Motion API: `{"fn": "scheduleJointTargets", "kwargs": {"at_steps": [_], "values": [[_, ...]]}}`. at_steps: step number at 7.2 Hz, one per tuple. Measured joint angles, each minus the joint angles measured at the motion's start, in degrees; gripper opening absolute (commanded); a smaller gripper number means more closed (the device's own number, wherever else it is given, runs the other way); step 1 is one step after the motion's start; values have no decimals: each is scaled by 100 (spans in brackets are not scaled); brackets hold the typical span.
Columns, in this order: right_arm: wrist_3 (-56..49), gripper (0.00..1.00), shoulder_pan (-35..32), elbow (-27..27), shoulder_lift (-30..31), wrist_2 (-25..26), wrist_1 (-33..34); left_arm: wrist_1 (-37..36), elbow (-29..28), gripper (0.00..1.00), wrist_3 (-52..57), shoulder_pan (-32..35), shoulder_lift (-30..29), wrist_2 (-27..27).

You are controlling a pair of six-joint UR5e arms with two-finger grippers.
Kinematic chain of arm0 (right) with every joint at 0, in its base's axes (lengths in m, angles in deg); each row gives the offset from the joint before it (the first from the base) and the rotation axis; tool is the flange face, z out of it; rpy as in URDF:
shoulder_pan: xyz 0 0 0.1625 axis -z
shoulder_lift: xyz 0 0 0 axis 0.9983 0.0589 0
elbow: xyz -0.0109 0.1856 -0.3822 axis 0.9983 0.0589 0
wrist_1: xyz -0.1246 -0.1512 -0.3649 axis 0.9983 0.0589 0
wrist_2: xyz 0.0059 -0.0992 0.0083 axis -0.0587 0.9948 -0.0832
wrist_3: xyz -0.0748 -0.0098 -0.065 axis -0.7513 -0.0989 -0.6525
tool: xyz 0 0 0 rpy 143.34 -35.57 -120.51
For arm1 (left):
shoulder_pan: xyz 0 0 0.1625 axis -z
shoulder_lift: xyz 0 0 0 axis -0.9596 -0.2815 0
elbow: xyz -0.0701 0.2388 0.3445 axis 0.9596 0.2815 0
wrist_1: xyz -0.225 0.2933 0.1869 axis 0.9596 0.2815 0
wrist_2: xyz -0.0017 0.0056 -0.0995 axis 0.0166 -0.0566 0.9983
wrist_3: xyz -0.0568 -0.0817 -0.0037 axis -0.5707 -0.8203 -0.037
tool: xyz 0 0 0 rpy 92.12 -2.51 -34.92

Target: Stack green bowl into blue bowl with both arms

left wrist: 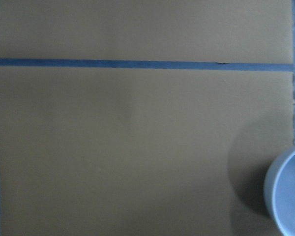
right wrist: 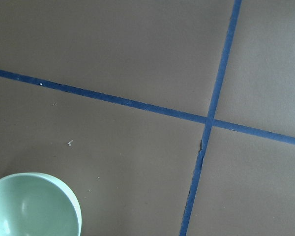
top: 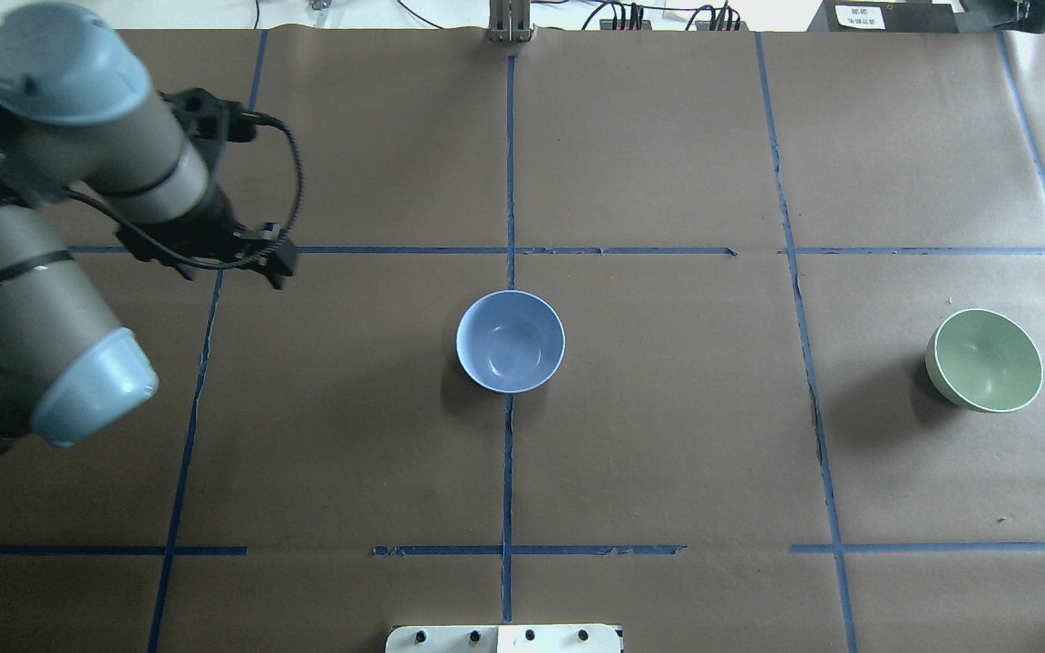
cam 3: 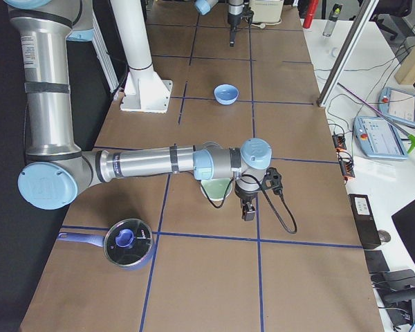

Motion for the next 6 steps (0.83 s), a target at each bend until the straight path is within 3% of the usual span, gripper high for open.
{"fn": "scheduleJointTargets", "kwargs": {"at_steps": [2,3,5,6], "values": [[324,100,207,-224,-30,-17,-23,-77,-69,100,2898,1732,1293,647],[363,100,255,-260,-2,-18,-136,-58,-421,100,4083,2543,1833,927],[836,100,353,-281,100,-16,-439,1,-1082,100,5499,3649,2476,1187],[1455,100,555,-281,262,15,-854,77,-1204,100,5697,3862,2631,1267]]}}
